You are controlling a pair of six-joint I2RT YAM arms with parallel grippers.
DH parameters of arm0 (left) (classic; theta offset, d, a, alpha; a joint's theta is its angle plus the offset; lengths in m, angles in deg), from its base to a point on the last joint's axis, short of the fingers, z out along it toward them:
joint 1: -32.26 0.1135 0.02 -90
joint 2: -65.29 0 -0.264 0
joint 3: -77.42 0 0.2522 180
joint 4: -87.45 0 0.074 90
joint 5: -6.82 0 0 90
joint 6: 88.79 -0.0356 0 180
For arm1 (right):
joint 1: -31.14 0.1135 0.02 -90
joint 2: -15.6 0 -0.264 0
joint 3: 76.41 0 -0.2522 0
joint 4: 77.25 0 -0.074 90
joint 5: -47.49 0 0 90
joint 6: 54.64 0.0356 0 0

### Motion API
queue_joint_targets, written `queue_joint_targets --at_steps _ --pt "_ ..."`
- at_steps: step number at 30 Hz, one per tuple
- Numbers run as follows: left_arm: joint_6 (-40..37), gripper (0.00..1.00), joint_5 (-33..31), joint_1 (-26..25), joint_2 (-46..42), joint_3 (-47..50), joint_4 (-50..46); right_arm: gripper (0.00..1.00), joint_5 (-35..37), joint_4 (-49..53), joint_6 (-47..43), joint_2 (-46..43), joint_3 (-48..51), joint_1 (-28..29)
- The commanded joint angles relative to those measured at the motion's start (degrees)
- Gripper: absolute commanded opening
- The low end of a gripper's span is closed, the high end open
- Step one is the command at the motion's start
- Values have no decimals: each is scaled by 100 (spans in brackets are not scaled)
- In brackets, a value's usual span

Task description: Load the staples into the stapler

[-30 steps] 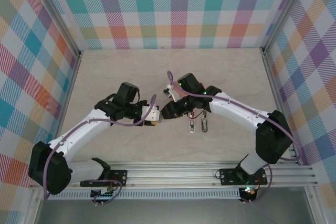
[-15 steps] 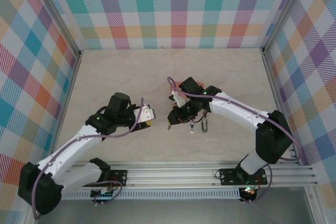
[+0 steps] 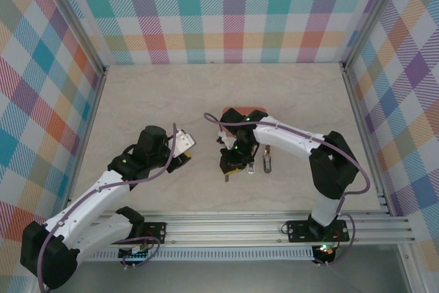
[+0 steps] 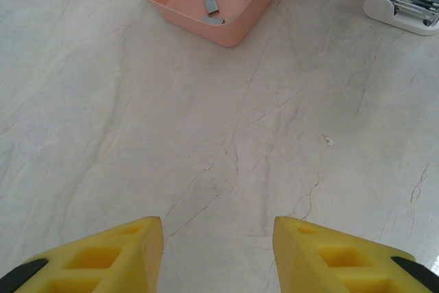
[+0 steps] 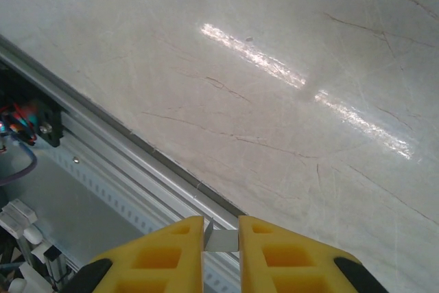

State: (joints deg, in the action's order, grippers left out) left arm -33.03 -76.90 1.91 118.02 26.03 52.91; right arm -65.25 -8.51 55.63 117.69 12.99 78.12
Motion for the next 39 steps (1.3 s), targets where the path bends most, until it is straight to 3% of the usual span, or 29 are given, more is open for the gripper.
queue_joint_targets --at_steps 1,17,39 --pt "157 46 -57 -49 -19 102 47 18 163 415 -30 302 -242 48" --pt "137 47 -171 -50 -13 133 12 19 620 1474 -99 1651 -1482 57" --pt "68 47 -76 -50 9 141 70 22 1024 1931 101 2685 -2552 51"
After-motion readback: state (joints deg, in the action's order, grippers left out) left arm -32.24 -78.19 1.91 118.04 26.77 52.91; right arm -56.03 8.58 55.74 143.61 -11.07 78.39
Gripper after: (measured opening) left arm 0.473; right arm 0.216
